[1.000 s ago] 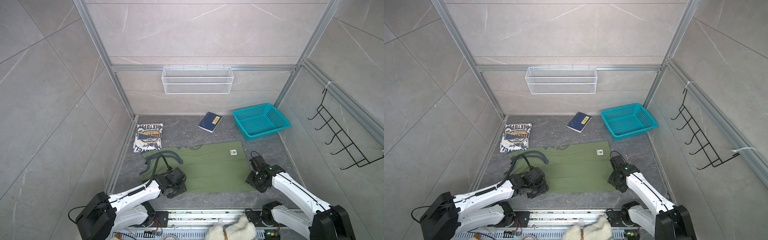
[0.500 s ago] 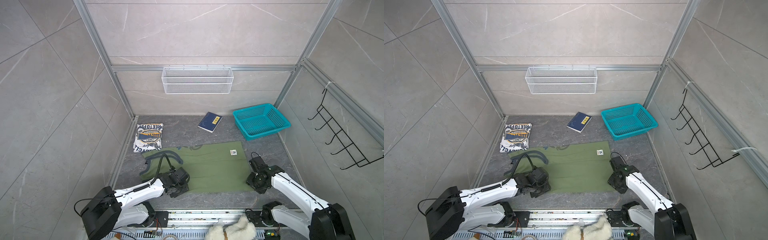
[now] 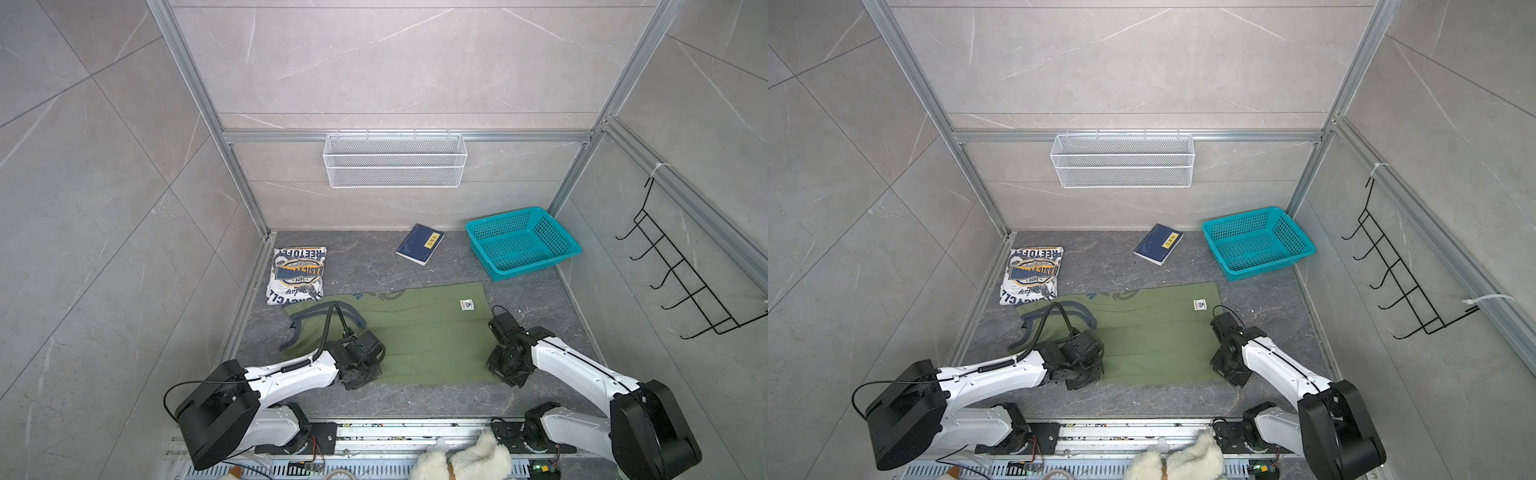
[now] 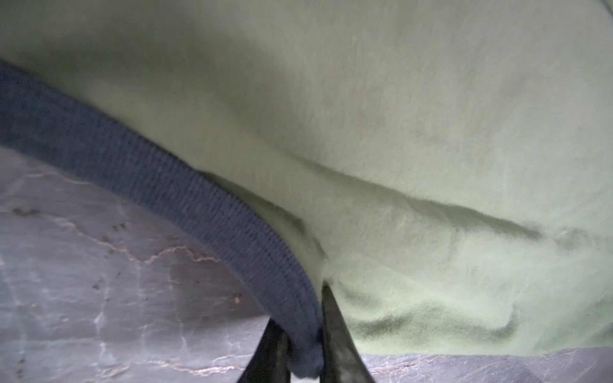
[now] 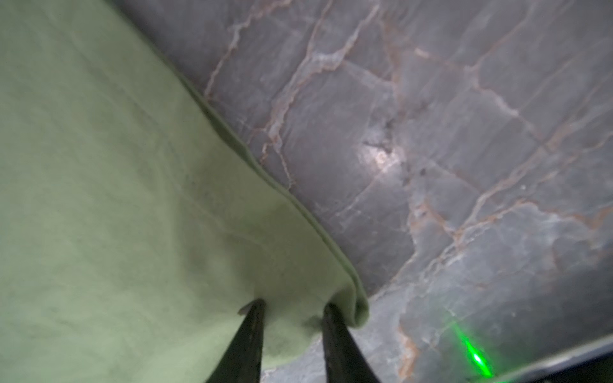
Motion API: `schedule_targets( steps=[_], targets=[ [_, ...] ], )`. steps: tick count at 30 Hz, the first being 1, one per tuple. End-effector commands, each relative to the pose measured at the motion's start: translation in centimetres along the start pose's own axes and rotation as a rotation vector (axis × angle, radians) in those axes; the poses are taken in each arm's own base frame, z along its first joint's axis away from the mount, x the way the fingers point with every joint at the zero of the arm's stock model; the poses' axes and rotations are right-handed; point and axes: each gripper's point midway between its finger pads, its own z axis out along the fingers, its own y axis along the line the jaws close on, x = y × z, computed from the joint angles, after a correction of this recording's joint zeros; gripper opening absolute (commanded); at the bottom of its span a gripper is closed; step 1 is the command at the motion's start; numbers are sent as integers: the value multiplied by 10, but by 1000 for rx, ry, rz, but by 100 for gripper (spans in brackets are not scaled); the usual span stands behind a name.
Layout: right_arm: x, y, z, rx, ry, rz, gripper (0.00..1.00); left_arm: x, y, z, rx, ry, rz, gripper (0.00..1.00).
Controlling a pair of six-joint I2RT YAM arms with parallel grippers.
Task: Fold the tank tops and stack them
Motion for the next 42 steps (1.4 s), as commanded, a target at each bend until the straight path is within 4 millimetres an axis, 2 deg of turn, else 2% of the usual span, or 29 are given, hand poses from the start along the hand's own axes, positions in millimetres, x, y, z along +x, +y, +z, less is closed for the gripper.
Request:
schedule_targets(
  steps=[1, 3, 6, 13, 20, 26, 31, 37, 42],
  targets=[
    [1, 7, 6, -23, 5, 13, 22, -3, 4, 0, -27, -20, 2, 13],
    [0, 7, 8, -12, 5, 6, 11, -4, 5, -2, -26, -27, 4, 11],
    [-9, 2, -3, 19, -45, -11, 0, -7, 2, -7, -24, -41, 10, 7],
    [-31, 8, -42, -19, -177, -62, 0, -22, -13, -26, -2, -101, 38, 5],
    [-58, 47, -71, -92, -256, -131, 0, -47, -28, -46, 11, -184, 57, 2],
    [-82, 76, -83, -107, -306, -160, 0, -80, -41, -60, 23, -244, 56, 2],
    [-96, 95, -85, -115, -324, -175, 0, -99, -48, -57, 24, -253, 52, 2],
    [-116, 118, -89, -120, -367, -195, 0, -123, -59, -44, 34, -243, 39, 2],
    [-137, 125, -87, -81, -398, -193, 0, -143, -73, -39, 42, -249, 46, 2]
  ],
)
